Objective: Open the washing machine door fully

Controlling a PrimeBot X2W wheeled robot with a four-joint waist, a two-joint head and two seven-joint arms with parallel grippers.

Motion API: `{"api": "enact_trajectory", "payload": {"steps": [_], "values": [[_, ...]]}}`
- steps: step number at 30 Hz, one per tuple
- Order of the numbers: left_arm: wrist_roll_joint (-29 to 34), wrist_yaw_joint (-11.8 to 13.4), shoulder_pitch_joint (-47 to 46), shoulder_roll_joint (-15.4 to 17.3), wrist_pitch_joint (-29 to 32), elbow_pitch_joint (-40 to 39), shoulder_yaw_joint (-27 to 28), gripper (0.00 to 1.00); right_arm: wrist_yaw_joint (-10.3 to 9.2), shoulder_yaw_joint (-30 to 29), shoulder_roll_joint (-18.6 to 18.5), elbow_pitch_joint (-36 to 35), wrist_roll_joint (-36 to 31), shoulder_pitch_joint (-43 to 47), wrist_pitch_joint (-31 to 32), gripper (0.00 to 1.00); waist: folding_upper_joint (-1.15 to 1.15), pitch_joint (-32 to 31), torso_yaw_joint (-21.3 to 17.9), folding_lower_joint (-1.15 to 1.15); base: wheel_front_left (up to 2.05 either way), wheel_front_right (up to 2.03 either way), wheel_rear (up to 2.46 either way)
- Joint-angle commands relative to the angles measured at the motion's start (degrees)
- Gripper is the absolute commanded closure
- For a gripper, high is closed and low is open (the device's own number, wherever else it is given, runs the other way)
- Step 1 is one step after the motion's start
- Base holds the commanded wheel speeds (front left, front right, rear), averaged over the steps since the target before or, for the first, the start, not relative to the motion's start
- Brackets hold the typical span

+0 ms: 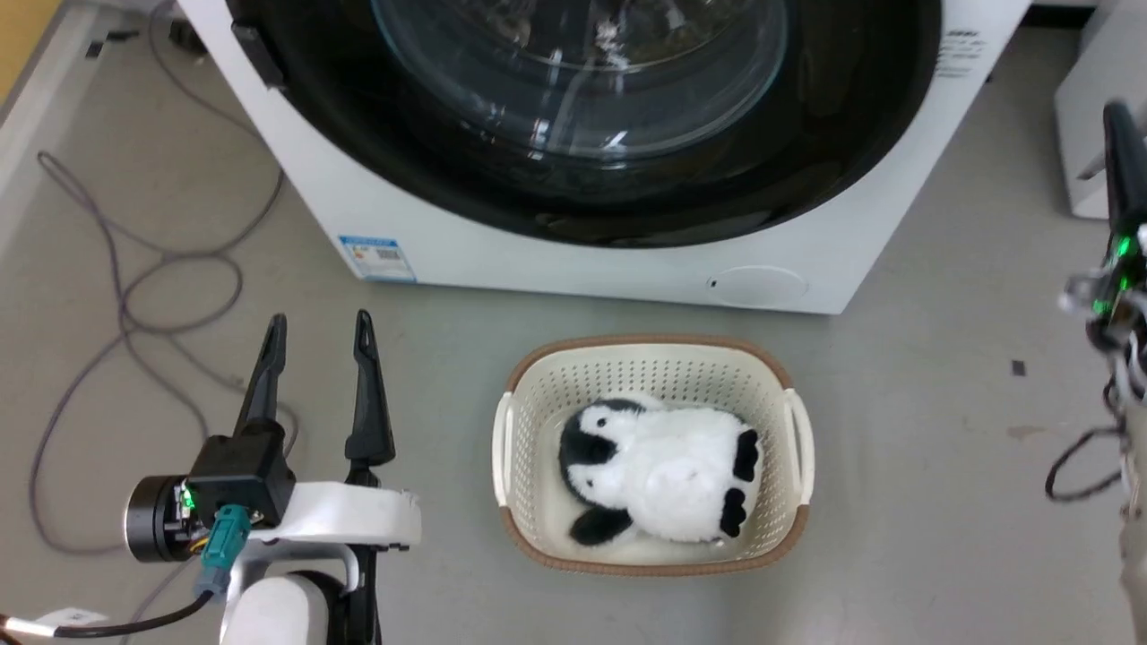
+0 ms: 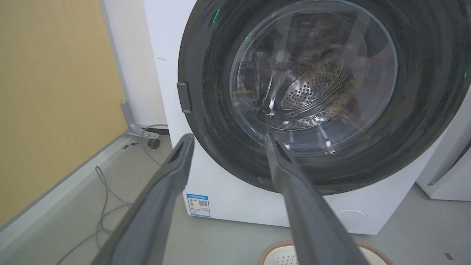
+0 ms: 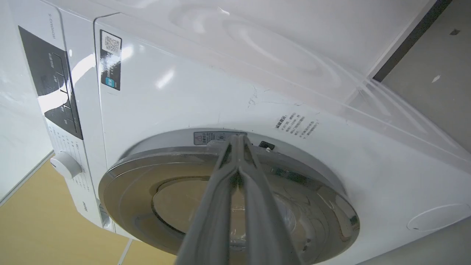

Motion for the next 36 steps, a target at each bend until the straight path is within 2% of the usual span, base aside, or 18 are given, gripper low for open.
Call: {"api": "enact_trajectory", "payload": {"steps": [1, 15, 28, 36], "values": [[-0.5, 0.5, -1.0, 0.0, -0.6, -0.3, -0.3, 0.0, 0.04, 0.3, -0.8, 1.6, 2.1, -2.8, 0.4, 1.0, 0.0, 0.8, 0.7, -0.01, 0.0, 0.0, 0.0], [-1.9, 2.0, -3.9, 0.0, -2.3, -0.9, -2.9, 0.0, 0.05, 5.1, -4.2, 12.3, 8.1, -19.4, 3.6, 1.0, 0.0, 5.7, 3.9, -0.01, 0.0, 0.0, 0.0], [-3.2, 3.2, -5.5, 0.0, -3.7, -1.0, -4.4, 0.0, 0.05, 10.2, -5.1, 18.3, 12.3, -26.9, 7.6, 1.0, 0.0, 8.4, 5.9, -0.01, 0.0, 0.0, 0.0], [-4.1, 3.8, -5.9, 0.0, -4.8, -0.5, -5.3, 0.0, 0.06, 14.8, -6.4, 19.1, 16.5, -28.7, 16.2, 1.0, 0.0, 8.8, 6.3, -0.01, 0.0, 0.0, 0.0]]}}
